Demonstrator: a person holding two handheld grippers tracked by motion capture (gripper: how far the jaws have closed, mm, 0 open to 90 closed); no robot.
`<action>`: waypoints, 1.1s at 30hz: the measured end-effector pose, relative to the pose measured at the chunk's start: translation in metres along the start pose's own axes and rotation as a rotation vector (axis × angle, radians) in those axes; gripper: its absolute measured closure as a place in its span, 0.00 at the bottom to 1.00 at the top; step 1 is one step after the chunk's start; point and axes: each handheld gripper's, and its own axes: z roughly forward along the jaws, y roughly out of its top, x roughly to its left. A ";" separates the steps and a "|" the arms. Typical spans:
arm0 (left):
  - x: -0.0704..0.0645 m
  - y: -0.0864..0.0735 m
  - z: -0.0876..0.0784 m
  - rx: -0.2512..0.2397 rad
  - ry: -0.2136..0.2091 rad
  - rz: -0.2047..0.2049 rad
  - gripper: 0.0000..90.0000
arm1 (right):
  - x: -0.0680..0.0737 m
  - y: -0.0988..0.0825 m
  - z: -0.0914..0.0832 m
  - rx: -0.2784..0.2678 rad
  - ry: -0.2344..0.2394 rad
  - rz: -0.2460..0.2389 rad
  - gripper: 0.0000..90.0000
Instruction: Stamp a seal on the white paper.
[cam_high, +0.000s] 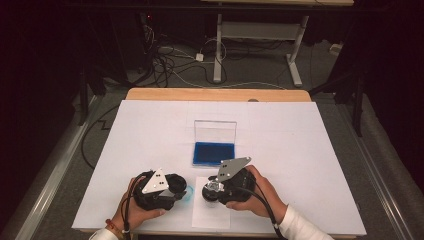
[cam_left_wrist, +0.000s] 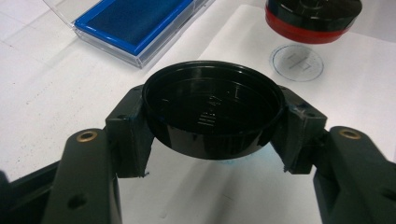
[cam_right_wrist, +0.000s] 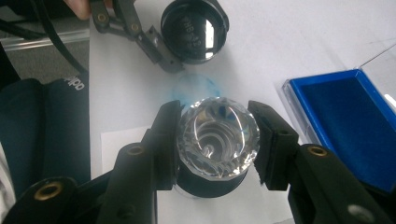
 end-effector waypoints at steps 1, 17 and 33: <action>0.000 0.000 0.000 0.000 0.000 0.001 0.40 | 0.000 0.000 0.001 0.004 -0.001 0.000 0.64; 0.001 -0.004 -0.003 0.004 0.002 -0.003 0.40 | 0.000 -0.004 0.011 0.065 0.017 0.000 0.63; 0.001 -0.004 -0.003 0.007 0.002 -0.003 0.40 | 0.002 -0.006 0.016 0.090 0.026 -0.008 0.64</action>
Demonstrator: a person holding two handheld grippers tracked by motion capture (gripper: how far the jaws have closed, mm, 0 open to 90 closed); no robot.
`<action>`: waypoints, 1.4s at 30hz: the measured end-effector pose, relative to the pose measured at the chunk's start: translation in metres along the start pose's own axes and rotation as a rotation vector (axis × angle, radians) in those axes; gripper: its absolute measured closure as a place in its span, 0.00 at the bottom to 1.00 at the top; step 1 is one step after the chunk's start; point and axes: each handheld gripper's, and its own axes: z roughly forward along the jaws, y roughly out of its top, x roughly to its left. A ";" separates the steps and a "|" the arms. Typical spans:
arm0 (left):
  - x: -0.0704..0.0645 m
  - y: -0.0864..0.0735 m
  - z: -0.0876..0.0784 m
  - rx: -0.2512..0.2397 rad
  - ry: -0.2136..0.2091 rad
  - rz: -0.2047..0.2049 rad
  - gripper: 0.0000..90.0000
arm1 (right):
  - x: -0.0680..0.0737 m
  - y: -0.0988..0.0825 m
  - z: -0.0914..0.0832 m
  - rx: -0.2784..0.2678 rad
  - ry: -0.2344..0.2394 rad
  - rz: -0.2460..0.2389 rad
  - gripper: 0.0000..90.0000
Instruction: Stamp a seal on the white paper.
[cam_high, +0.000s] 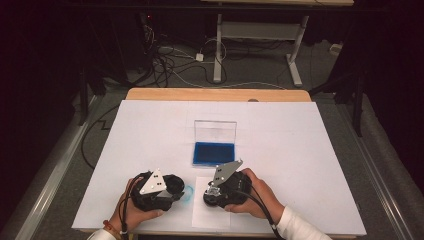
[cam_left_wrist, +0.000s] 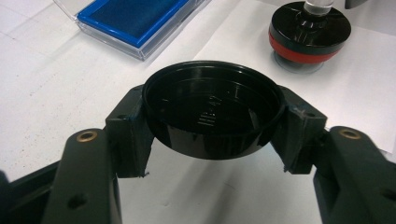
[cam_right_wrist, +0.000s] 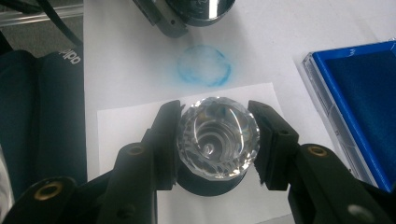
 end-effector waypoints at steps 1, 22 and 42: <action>0.000 0.000 0.000 0.000 0.001 -0.001 0.40 | 0.000 0.000 0.000 0.000 0.000 -0.001 0.64; 0.000 -0.001 0.001 0.005 -0.004 0.000 0.40 | 0.001 -0.001 0.008 0.040 0.008 -0.005 0.63; -0.002 0.000 0.002 0.010 -0.007 0.005 0.40 | 0.002 -0.001 0.014 0.041 0.009 0.006 0.63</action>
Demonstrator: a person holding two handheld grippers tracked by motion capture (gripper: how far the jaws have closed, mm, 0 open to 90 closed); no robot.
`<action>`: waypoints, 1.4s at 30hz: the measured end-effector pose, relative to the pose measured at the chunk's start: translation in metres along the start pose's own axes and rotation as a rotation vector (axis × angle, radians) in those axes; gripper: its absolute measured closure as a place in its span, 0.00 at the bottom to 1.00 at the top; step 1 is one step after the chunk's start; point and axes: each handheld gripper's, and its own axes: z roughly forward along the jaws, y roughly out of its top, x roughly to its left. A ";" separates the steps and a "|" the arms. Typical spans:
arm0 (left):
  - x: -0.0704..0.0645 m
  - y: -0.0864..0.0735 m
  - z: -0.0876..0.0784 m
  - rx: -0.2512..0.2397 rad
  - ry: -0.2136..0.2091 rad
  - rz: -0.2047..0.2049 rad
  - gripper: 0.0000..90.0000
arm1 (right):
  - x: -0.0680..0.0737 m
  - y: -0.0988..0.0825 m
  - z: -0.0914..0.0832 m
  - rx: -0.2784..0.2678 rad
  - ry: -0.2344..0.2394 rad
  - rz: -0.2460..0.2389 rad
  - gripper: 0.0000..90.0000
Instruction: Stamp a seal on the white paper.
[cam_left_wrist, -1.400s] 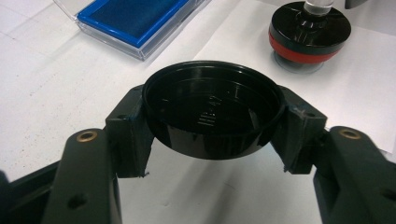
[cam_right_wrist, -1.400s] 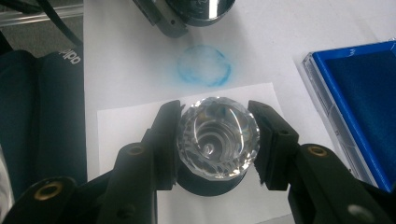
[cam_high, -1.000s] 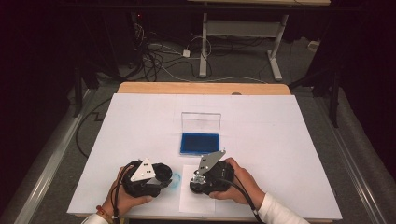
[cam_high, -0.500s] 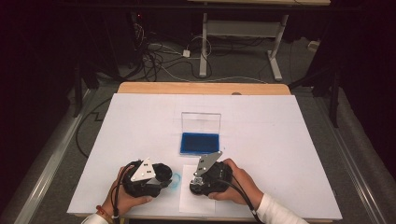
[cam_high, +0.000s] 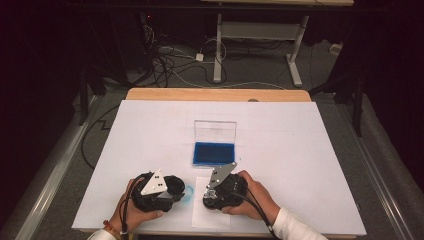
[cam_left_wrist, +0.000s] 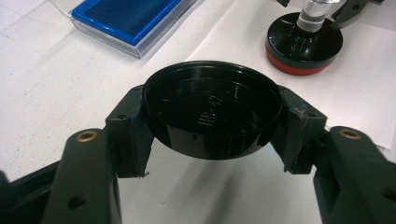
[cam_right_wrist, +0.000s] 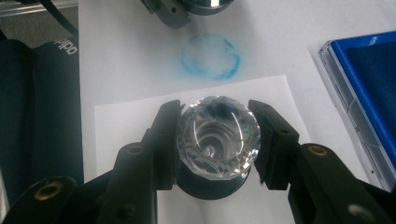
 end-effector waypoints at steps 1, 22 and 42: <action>0.000 0.000 0.000 0.000 0.000 0.000 0.40 | 0.000 0.000 0.000 -0.002 -0.002 -0.002 0.63; 0.001 0.000 -0.002 -0.002 0.002 -0.001 0.40 | 0.002 0.000 0.001 0.001 -0.009 0.003 0.63; 0.004 0.000 -0.005 -0.017 0.012 -0.008 0.40 | -0.009 0.003 -0.031 -0.123 -0.011 0.059 0.63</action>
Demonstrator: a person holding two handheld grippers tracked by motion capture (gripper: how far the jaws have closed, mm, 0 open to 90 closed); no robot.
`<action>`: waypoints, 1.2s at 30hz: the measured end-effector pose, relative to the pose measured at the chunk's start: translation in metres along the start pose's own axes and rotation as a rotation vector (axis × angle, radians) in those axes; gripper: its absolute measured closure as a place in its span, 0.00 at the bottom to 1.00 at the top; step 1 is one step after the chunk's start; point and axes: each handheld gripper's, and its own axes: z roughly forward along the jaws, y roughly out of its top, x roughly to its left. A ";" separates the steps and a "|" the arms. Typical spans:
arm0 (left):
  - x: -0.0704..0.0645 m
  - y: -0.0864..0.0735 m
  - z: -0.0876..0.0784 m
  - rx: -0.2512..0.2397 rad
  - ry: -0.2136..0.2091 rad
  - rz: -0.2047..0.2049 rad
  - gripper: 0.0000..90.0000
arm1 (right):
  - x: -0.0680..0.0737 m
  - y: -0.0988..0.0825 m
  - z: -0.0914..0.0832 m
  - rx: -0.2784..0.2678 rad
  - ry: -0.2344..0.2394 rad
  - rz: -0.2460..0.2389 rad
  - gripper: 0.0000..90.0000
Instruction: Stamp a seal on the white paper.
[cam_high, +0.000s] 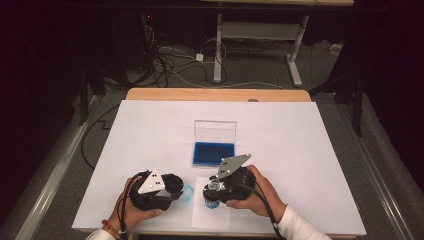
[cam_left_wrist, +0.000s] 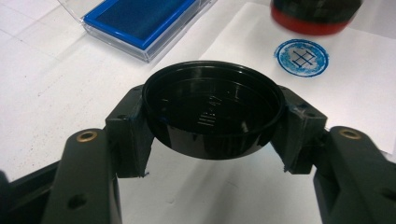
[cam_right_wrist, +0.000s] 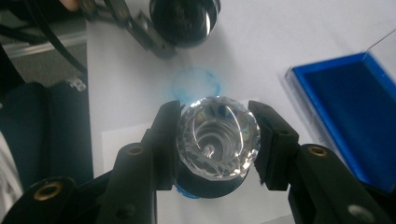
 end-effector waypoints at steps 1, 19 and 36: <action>0.000 0.000 0.000 0.000 0.000 0.000 0.40 | 0.000 0.001 -0.004 -0.006 -0.003 -0.002 0.63; -0.001 -0.002 -0.002 0.011 0.016 0.017 0.40 | -0.003 0.005 -0.038 -0.097 -0.061 -0.011 0.63; 0.009 -0.009 -0.009 0.009 0.035 -0.014 0.40 | -0.012 0.003 -0.064 -0.154 -0.105 0.005 0.63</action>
